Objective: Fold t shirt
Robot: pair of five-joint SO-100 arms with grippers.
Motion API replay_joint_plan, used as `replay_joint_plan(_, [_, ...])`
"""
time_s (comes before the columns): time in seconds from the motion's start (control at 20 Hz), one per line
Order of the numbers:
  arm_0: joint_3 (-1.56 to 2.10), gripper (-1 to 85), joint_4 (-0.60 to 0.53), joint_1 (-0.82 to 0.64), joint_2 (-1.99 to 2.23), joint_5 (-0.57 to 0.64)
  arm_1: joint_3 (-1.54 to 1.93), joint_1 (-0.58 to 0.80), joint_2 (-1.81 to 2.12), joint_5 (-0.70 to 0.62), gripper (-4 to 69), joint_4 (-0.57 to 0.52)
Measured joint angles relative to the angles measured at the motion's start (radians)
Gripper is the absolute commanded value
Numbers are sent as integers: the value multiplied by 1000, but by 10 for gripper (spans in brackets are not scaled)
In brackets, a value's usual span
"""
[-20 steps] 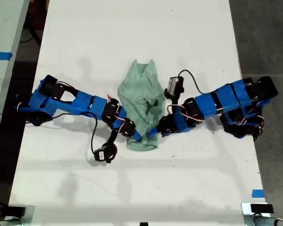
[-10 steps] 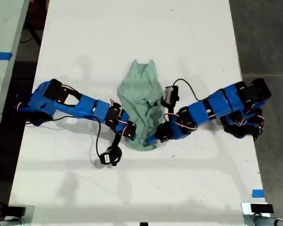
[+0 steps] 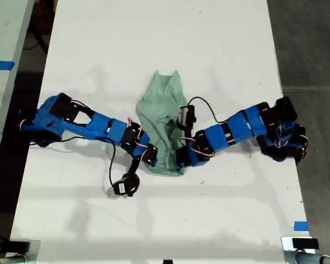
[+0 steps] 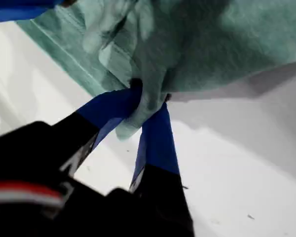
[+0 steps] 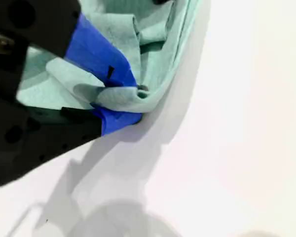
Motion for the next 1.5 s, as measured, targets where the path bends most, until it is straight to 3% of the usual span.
replay_joint_plan(0.15, [0,-3,64,46,124,0,-321,-55,-23,-2,9,230])
replay_joint_plan(0.3, [8,-3,186,20,290,9,-334,0,74,-8,9,304])
replay_joint_plan(0.45, [25,-3,302,-153,396,101,-305,181,160,-126,32,350])
replay_joint_plan(0.5, [25,10,321,-222,407,144,-299,245,173,-167,73,364])
replay_joint_plan(0.6, [25,176,336,-348,408,227,-299,362,198,-249,319,387])
replay_joint_plan(0.7, [23,228,345,-456,413,310,-299,453,244,-314,407,420])
replay_joint_plan(0.85, [23,349,364,-624,532,411,-299,603,394,-387,427,518])
replay_joint_plan(0.9, [23,331,374,-683,588,426,-299,669,449,-411,398,552])
replay_joint_plan(0.95, [23,294,385,-741,647,439,-299,713,505,-433,307,583])
replay_joint_plan(1.0, [23,249,393,-785,710,451,-282,749,565,-449,119,604])
replay_joint_plan(1.05, [23,208,396,-816,776,460,-241,772,637,-457,3,612])
replay_joint_plan(1.25, [245,95,341,-838,1121,460,95,804,1003,-483,8,600])
replay_joint_plan(1.35, [563,-3,190,-822,1373,451,422,801,1269,-469,16,492])
replay_joint_plan(1.5, [1241,-3,-135,-798,1925,400,1098,719,1893,-425,17,273])
